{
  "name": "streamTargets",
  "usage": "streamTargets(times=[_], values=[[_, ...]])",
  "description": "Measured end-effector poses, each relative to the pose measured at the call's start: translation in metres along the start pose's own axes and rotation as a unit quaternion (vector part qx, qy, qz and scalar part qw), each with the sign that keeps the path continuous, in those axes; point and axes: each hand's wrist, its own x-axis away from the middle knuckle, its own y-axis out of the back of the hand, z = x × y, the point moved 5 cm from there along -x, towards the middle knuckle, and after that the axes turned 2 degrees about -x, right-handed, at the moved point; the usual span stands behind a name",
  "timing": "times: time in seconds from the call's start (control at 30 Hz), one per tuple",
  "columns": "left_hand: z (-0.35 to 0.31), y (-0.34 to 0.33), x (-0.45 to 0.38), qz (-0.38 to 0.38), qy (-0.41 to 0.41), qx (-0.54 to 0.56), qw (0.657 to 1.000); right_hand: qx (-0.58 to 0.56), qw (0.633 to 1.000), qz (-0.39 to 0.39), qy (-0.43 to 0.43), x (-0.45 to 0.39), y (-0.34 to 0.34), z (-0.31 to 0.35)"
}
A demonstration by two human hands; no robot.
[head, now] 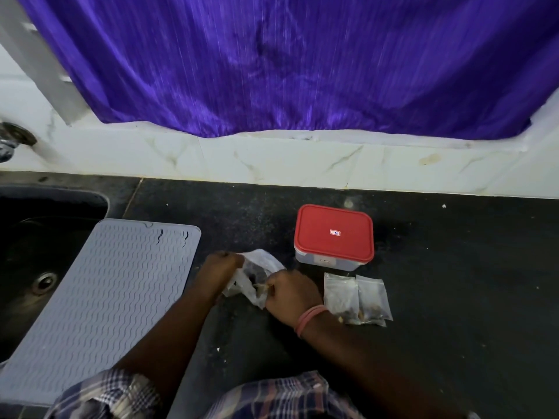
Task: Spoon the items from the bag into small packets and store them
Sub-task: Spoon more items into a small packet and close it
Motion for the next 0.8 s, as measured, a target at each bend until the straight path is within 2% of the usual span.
streamTargets(times=[0.07,0.17,0.4,0.47,0.7,0.8], values=[[0.008,-0.011,0.006,0.014,0.012,0.023,1.000,-0.029,0.999,-0.015,-0.009,-0.001,0.003,0.002],[0.029,-0.026,0.015,0.018,-0.037,0.048,0.998,-0.028,0.998,-0.043,-0.029,-0.002,0.006,-0.003],[0.056,-0.032,-0.035,-0.014,-0.057,0.022,0.998,0.000,0.999,-0.053,-0.001,-0.005,0.006,-0.005],[0.053,-0.031,-0.038,-0.012,-0.079,-0.029,0.996,0.020,0.997,-0.066,0.016,-0.007,0.005,-0.005],[0.027,-0.021,-0.006,-0.116,-0.167,-0.098,0.974,0.073,0.996,-0.044,0.004,-0.014,-0.006,-0.022],[0.033,-0.019,-0.005,-0.143,-0.167,-0.047,0.975,0.062,0.997,-0.048,0.017,-0.010,-0.009,-0.023]])
